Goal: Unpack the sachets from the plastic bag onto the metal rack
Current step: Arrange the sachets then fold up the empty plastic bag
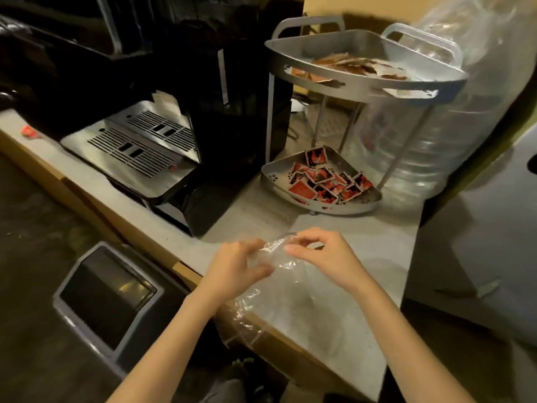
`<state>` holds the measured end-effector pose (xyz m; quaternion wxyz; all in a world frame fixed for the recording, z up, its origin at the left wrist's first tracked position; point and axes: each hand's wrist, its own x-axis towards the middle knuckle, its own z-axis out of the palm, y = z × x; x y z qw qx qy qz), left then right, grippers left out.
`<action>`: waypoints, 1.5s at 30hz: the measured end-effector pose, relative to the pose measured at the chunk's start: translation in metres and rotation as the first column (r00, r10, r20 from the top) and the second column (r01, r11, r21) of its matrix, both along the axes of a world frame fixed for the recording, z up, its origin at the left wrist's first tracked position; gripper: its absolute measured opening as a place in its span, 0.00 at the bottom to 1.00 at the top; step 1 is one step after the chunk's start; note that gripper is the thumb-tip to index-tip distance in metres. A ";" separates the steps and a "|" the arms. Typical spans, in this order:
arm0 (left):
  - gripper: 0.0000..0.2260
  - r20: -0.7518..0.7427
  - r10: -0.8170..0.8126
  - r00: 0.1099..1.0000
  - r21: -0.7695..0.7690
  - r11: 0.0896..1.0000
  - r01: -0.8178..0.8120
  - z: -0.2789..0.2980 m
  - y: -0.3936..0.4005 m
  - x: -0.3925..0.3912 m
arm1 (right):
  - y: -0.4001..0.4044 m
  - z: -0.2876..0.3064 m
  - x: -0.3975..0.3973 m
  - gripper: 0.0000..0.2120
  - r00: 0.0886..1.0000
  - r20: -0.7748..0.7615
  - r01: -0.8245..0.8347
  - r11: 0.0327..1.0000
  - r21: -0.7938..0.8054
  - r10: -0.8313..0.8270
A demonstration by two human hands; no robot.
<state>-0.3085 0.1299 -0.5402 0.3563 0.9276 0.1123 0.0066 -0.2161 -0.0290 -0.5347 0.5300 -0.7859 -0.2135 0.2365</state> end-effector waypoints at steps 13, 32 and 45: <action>0.06 -0.191 0.179 0.965 -0.325 0.916 -0.234 -0.018 0.115 -0.129 | 0.136 -0.027 -0.065 0.27 0.744 -0.025 -0.649 0.712 -0.269 0.668; 0.14 -0.097 0.601 0.793 0.165 0.796 -0.583 -0.192 0.332 -0.227 | 0.377 -0.190 -0.227 0.14 0.767 0.474 -0.278 0.890 -0.361 0.432; 0.15 -0.320 0.372 0.871 -0.049 0.912 -0.407 -0.323 0.382 -0.205 | 0.413 -0.319 -0.243 0.19 0.848 0.117 -0.344 0.704 -0.621 0.518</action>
